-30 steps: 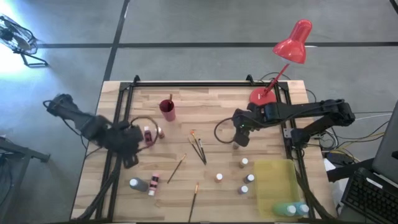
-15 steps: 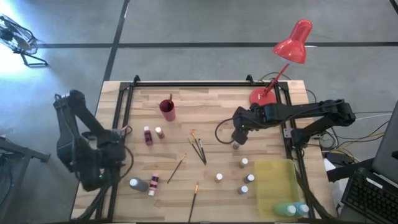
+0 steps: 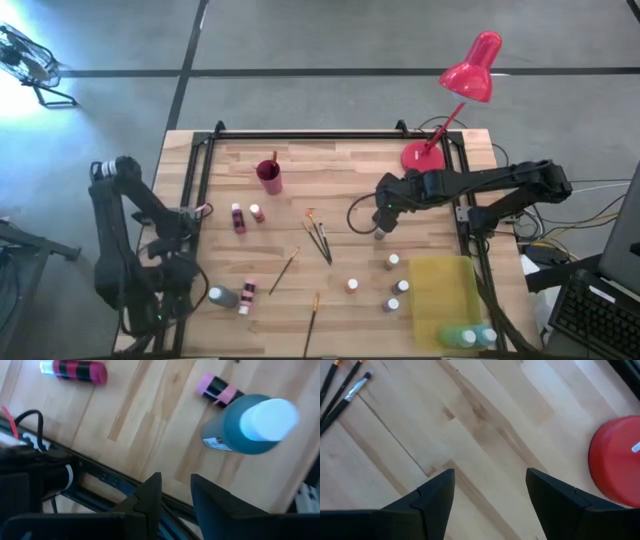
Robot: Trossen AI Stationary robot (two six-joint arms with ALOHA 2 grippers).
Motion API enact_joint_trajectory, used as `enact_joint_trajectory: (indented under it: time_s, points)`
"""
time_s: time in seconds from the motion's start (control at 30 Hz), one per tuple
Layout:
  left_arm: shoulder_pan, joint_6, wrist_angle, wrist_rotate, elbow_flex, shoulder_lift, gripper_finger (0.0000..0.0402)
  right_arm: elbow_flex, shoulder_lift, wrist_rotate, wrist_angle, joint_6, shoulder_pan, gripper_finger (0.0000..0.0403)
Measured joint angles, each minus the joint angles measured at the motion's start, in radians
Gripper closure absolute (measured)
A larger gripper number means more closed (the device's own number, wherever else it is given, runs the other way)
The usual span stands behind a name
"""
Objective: Pick & Place Paint Supplies
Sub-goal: Put the black paint bottle into the bin
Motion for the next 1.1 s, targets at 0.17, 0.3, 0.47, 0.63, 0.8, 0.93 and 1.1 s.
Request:
enact_joint_trajectory:
  time_s: [0.17, 0.3, 0.47, 0.63, 0.8, 0.93, 1.1]
  points:
    - [0.004, -0.037, 0.017, 0.033, -0.018, 0.071, 0.0279, -0.013, 0.000, 0.000, 0.001, 0.011, 0.000, 0.0148]
    - [0.002, -0.055, 0.061, 0.040, -0.019, 0.109, 0.0234, -0.010, 0.000, 0.016, 0.001, 0.008, 0.000, 0.0142]
    - [0.001, -0.066, 0.125, 0.039, -0.019, 0.152, 0.0169, 0.001, 0.000, 0.036, 0.003, 0.004, 0.001, 0.0138]
    - [-0.005, -0.055, 0.182, 0.027, -0.028, 0.200, 0.0138, 0.001, 0.000, 0.045, 0.004, 0.001, 0.001, 0.0145]
    - [-0.006, -0.060, 0.254, 0.023, -0.082, 0.228, 0.0134, 0.000, 0.000, 0.045, 0.003, 0.002, 0.001, 0.0161]
    - [-0.006, -0.060, 0.295, 0.021, -0.115, 0.231, 0.0133, 0.000, 0.000, 0.045, 0.003, 0.002, 0.001, 0.0167]
    - [-0.020, -0.057, 0.346, -0.087, -0.144, 0.230, 0.0133, 0.000, 0.000, 0.045, 0.004, 0.007, 0.001, 0.0154]
